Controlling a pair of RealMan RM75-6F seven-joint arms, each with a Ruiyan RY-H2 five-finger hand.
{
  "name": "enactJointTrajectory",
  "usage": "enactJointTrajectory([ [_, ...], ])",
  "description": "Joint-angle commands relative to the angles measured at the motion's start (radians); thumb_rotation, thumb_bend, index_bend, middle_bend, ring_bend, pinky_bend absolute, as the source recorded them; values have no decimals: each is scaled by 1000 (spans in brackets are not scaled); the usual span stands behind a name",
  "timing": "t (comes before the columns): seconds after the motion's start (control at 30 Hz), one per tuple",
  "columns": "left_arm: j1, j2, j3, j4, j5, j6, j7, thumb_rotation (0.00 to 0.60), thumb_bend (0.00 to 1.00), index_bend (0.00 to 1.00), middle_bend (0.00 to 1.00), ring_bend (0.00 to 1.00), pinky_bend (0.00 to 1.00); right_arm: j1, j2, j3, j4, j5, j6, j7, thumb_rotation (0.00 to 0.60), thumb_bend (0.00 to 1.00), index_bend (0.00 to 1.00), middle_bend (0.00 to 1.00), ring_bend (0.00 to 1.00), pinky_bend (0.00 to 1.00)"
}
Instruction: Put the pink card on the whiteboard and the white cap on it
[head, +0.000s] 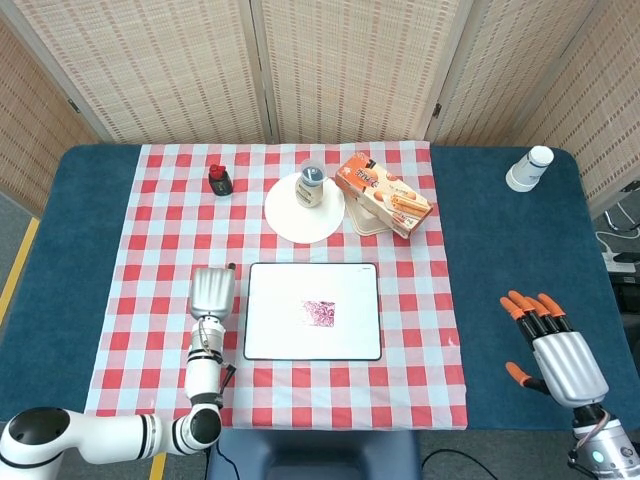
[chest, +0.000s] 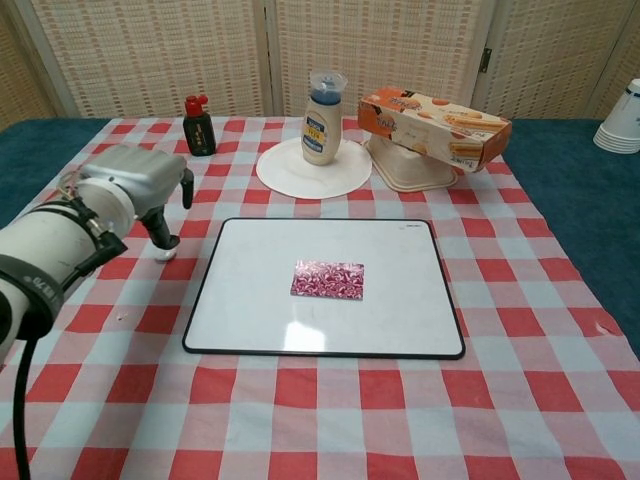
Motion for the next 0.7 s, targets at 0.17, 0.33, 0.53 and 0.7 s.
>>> enactJointTrajectory([
  [0.17,22,6,23,20,10,-24,-43,600,292,392,1000,1000,1000,-1,-2,1,-3,1,2,-7,600,191,87,26,0,87],
  [0.33,15,-14,21,66,12,-50,-63,600,301,394,1000,1000,1000,-3,2,2,-3,4,6,-1,600,191,87,26,0,87],
  [0.53,13,-42,19,137,-1,-82,-79,600,306,394,1000,1000,1000,-4,8,5,-2,6,12,13,600,191,87,26,0,87],
  [0.7,16,-53,21,173,-16,-105,-81,600,306,386,1000,1000,1000,-3,8,5,-2,6,11,14,600,192,87,26,0,87],
])
